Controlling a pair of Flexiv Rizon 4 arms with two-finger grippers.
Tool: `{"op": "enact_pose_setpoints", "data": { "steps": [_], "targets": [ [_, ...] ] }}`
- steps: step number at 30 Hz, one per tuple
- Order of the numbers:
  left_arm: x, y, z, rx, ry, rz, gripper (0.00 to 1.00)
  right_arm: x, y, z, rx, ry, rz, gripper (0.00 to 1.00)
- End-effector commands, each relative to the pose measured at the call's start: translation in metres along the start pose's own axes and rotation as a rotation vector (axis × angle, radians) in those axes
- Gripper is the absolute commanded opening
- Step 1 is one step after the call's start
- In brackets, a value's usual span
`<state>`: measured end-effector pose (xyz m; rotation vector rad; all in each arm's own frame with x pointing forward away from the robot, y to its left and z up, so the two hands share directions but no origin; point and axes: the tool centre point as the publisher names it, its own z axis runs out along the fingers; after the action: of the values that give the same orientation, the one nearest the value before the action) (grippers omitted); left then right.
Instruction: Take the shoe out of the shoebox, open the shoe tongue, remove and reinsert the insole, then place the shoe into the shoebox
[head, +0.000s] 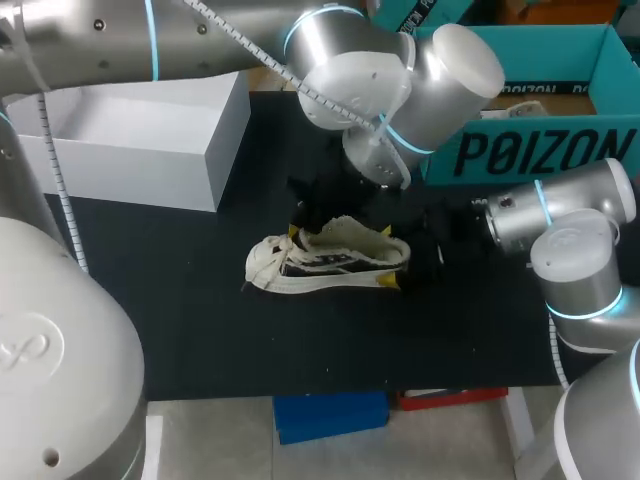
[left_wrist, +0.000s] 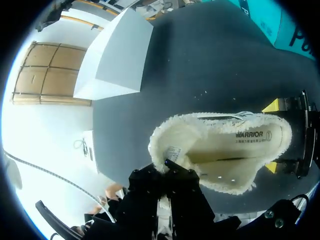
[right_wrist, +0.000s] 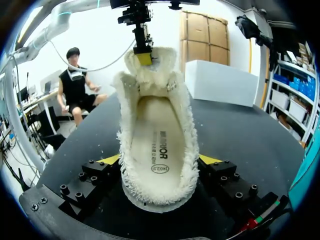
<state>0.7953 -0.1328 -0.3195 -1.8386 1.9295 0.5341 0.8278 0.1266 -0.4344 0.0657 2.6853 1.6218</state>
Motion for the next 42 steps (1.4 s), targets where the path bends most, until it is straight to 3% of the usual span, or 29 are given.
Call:
{"op": "enact_pose_setpoints", "data": {
  "steps": [1,16,33,39,42],
  "targets": [
    [-0.018,0.006,0.007,-0.001,0.082,-0.011,1.0,-0.001,-0.002,0.0,0.0,-0.001,0.002,0.0],
    [-0.049,0.012,0.037,-0.025,0.105,-0.07,1.0,-0.001,-0.002,0.0,0.0,-0.001,0.002,0.0],
    [-0.042,0.006,0.068,-0.069,0.171,-0.065,1.0,-0.001,-0.002,0.0,0.0,-0.001,0.002,0.0],
    [-0.038,0.008,0.07,-0.041,0.257,-0.049,1.0,-0.001,-0.002,0.0,0.0,-0.001,0.002,0.0],
    [-0.041,0.011,0.061,0.012,0.354,-0.012,1.0,-0.001,-0.002,0.0,0.0,-0.001,0.002,0.0]
  ]
}}
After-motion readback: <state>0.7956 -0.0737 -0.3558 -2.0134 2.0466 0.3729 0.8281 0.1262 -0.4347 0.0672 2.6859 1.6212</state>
